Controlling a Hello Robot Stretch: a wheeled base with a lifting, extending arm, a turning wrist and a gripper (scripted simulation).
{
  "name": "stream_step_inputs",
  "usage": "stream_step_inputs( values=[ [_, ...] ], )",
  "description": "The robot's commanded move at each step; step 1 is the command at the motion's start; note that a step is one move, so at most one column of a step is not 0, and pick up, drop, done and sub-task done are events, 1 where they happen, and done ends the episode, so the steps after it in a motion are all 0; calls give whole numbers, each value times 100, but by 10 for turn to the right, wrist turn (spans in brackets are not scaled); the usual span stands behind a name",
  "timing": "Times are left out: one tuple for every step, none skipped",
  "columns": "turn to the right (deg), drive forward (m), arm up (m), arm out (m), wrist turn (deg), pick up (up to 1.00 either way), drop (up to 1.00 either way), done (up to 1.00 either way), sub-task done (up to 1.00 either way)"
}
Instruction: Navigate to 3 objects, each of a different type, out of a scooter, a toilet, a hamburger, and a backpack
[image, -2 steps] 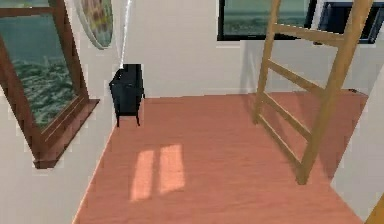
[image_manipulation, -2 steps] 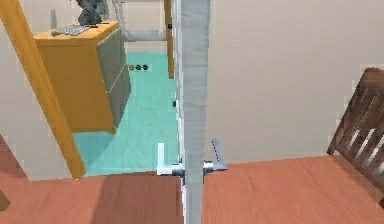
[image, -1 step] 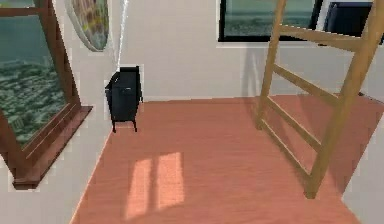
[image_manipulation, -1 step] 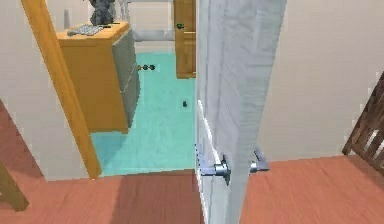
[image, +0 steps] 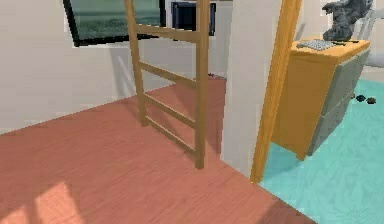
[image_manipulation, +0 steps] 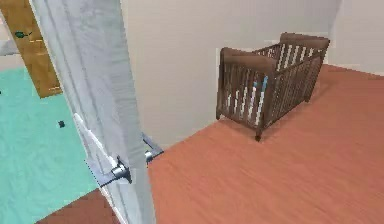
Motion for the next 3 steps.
stream_step_inputs(
  values=[
    [0, 60, 0, 0, 0, 0, 0, 0, 0],
    [450, 0, 0, 0, 0, 0, 0, 0, 0],
    [180, 0, 0, 0, 0, 0, 0, 0, 0]
  ],
)
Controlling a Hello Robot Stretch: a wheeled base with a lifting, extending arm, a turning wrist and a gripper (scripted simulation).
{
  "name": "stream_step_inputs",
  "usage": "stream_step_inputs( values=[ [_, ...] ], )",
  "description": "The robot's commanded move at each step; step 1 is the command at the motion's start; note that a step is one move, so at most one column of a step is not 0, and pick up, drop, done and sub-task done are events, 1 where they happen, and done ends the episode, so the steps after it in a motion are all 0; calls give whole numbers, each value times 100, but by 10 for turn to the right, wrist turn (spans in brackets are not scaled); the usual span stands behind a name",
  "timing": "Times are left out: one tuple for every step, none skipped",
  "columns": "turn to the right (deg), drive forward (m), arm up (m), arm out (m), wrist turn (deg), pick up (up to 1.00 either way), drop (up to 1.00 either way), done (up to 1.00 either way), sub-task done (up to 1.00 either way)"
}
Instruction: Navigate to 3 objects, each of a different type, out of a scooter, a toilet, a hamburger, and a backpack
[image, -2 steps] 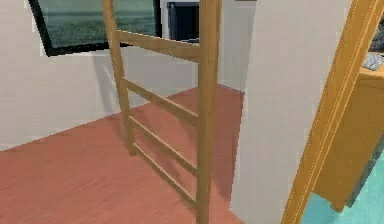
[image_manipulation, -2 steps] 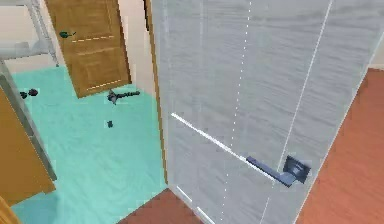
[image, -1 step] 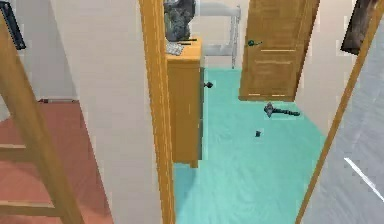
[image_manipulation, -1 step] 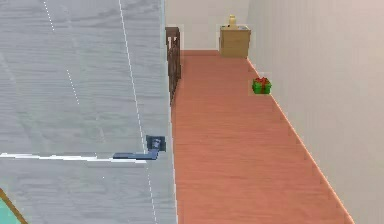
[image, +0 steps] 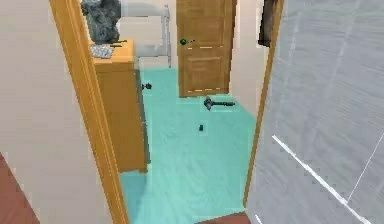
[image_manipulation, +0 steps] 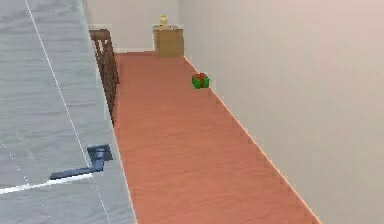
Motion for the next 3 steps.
stream_step_inputs(
  values=[
    [0, 100, 0, 0, 0, 0, 0, 0, 0],
    [90, 0, 0, 0, 0, 0, 0, 0, 0],
    [0, 25, 0, 0, 0, 0, 0, 0, 0]
  ],
)
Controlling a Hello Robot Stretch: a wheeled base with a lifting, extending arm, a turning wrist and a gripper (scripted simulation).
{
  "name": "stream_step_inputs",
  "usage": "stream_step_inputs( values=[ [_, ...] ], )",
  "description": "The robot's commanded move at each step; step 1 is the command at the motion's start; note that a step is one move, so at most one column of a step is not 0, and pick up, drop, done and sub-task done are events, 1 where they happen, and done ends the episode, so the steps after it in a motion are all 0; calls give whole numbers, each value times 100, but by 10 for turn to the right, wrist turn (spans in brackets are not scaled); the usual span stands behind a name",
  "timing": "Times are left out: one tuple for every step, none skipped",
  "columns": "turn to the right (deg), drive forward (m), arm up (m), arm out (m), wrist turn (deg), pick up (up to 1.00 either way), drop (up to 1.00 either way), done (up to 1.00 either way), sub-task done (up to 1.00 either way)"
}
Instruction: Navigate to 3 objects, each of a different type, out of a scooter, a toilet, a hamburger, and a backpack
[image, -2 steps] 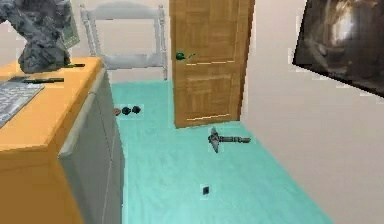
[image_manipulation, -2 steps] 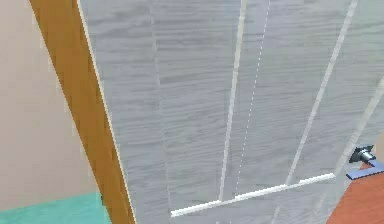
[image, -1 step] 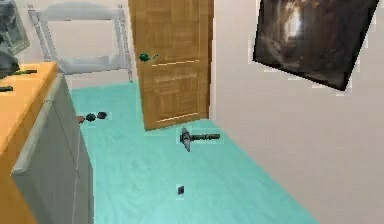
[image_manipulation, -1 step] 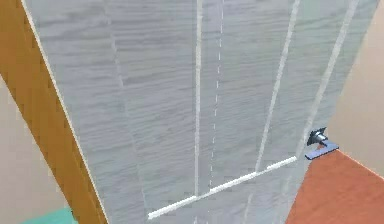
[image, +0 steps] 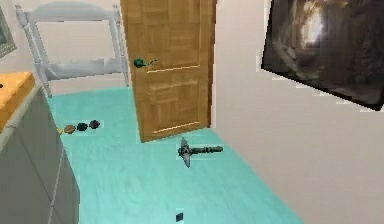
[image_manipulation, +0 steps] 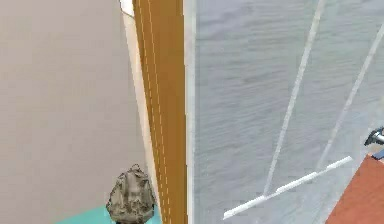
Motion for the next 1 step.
stream_step_inputs(
  values=[
    [210, 0, 0, 0, 0, 0, 0, 0, 0]
  ],
)
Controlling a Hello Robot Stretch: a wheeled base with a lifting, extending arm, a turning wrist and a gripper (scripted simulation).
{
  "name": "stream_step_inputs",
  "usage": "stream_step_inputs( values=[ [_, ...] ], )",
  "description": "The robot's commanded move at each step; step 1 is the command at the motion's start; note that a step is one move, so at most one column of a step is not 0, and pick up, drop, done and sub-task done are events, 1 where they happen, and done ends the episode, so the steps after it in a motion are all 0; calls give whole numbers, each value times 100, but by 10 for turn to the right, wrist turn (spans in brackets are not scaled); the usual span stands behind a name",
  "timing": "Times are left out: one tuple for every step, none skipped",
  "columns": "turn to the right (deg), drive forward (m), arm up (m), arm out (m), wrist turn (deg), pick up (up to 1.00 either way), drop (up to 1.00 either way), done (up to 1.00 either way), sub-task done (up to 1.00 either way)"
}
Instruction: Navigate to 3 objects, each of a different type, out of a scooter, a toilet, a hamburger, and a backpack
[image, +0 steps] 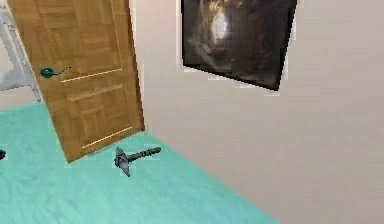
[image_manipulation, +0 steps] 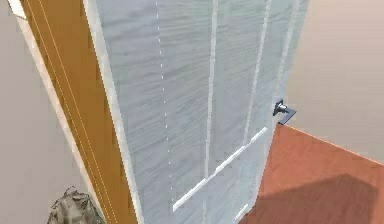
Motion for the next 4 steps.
stream_step_inputs(
  values=[
    [0, 20, 0, 0, 0, 0, 0, 0, 0],
    [450, 0, 0, 0, 0, 0, 0, 0, 0],
    [90, 0, 0, 0, 0, 0, 0, 0, 0],
    [0, 0, 0, 0, 0, 0, 0, 0, 100]
  ],
)
